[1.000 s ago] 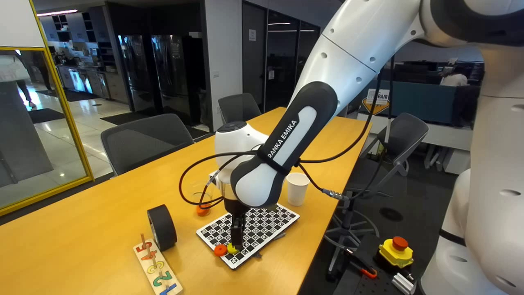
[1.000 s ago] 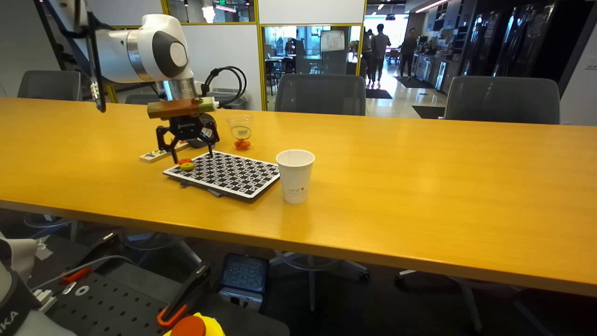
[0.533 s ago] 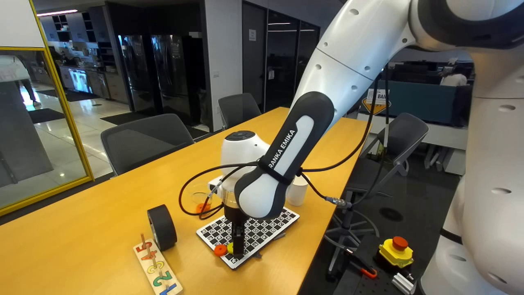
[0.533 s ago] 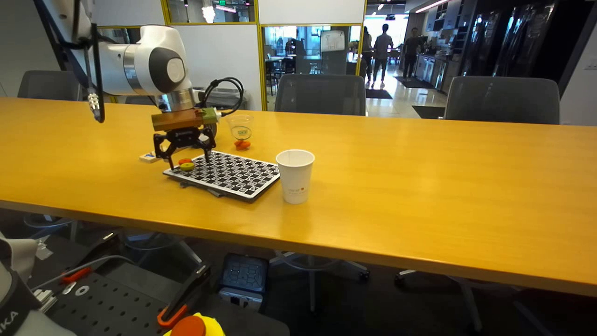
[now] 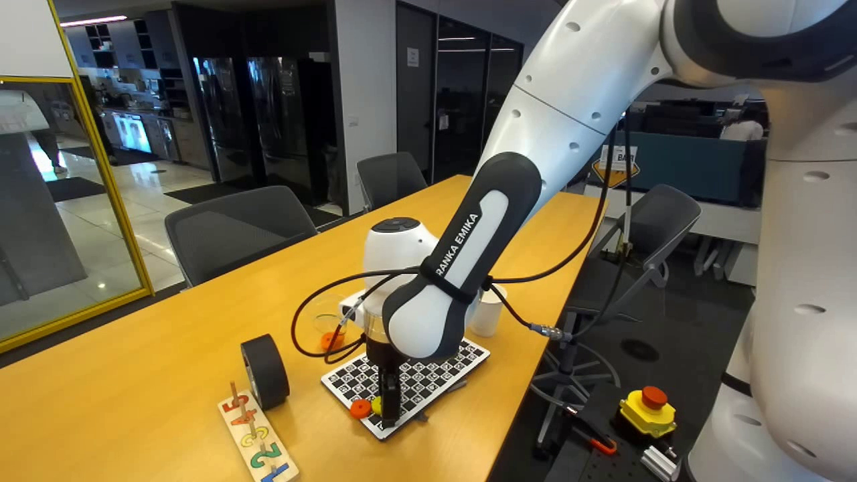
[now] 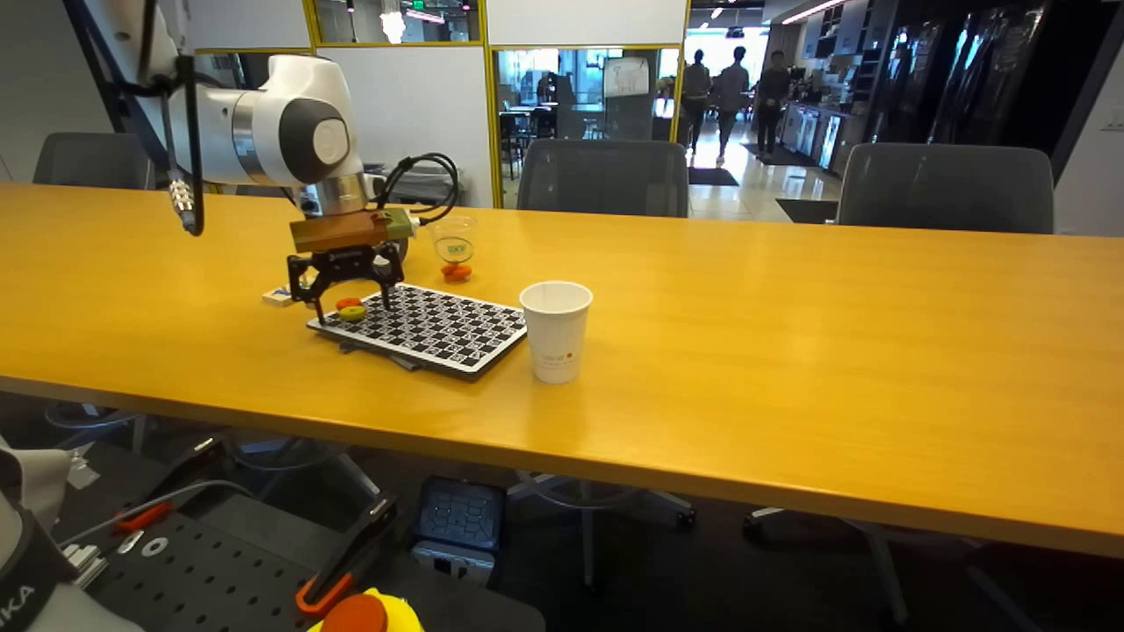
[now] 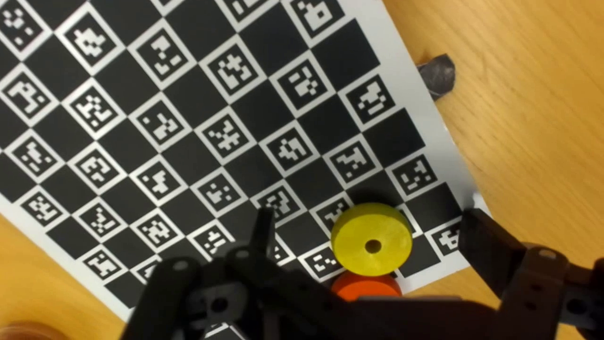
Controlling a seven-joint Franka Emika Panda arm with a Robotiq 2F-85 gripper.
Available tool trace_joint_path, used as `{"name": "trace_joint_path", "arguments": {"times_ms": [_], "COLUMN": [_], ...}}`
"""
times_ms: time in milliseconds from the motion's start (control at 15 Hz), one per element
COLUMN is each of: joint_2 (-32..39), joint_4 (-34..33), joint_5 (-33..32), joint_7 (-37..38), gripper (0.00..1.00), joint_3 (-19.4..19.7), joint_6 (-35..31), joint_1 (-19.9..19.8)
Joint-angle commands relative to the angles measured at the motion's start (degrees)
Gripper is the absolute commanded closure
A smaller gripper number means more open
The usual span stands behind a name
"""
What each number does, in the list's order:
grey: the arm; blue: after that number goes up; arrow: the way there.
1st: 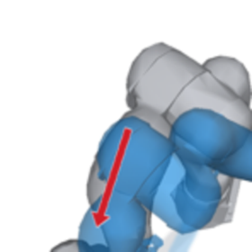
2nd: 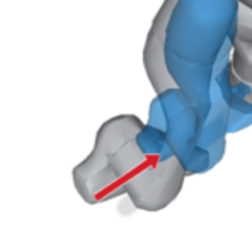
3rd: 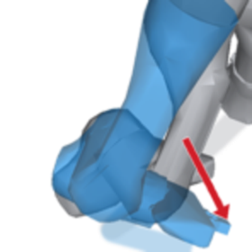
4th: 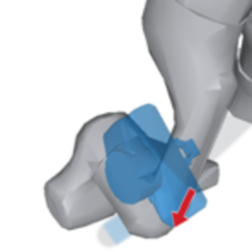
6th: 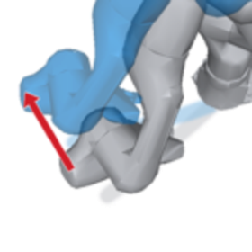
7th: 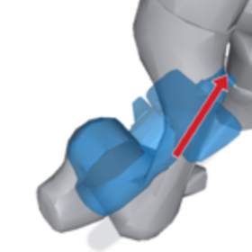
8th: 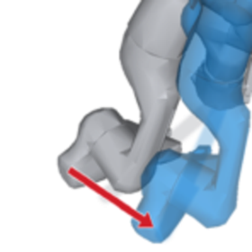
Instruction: Put two orange rings in the white cup and the rest in the clear cup
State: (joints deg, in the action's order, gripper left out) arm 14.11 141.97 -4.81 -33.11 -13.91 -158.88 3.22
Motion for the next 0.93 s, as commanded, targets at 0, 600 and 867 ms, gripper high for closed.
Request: {"name": "trace_joint_path", "arguments": {"times_ms": [0,600,867], "joint_2": [-0.16,-1.39,-4.13], "joint_4": [-0.10,-0.38,0.28], "joint_5": [1.39,1.05,1.74], "joint_7": [-2.00,-1.06,-0.13], "gripper": [0.25,0.82,0.79], "joint_3": [-1.29,-0.98,-0.18], "joint_6": [-0.91,0.37,2.57], "joint_1": [-1.11,-0.78,-1.78]}}
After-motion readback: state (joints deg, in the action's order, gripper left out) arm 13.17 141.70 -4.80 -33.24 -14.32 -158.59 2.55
